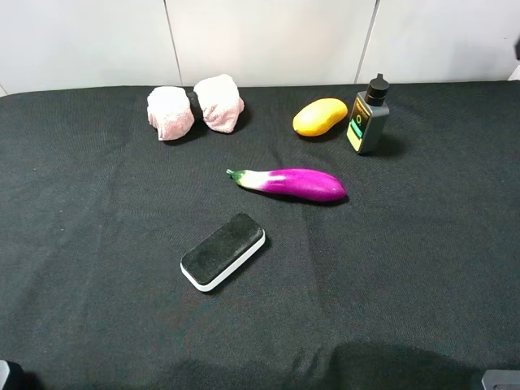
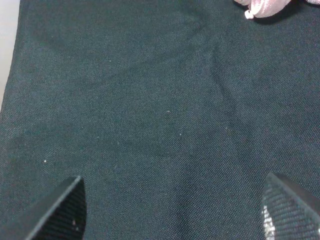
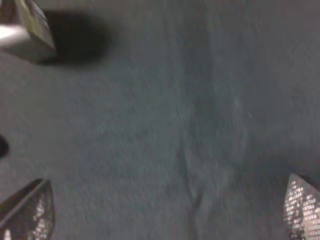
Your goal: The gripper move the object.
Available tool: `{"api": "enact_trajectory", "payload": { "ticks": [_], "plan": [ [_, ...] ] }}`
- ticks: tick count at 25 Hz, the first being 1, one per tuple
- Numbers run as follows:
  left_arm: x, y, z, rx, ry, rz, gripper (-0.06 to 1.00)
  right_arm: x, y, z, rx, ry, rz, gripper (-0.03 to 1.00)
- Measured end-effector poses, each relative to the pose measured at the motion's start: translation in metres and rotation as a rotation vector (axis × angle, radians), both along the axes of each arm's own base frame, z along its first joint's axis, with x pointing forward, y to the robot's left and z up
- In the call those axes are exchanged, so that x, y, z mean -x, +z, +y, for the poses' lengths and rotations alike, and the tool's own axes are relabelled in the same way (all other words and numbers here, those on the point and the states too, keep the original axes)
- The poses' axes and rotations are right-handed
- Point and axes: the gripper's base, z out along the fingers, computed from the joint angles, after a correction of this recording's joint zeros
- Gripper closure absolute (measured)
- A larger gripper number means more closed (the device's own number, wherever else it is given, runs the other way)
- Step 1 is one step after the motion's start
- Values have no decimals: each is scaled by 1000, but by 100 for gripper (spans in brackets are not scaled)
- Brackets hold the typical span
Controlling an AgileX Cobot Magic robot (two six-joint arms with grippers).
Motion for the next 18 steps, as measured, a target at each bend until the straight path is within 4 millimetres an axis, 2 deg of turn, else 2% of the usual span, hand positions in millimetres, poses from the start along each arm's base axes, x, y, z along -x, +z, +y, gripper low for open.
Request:
{"api": "enact_trajectory", "payload": {
  "ticks": [9, 18],
  "plan": [
    [0, 0, 0, 0, 0, 0, 24, 71, -10, -19, 8, -83, -12, 27],
    [0, 0, 0, 0, 0, 0, 24, 143, -37, -10, -2, -98, -49, 27]
  ]
}}
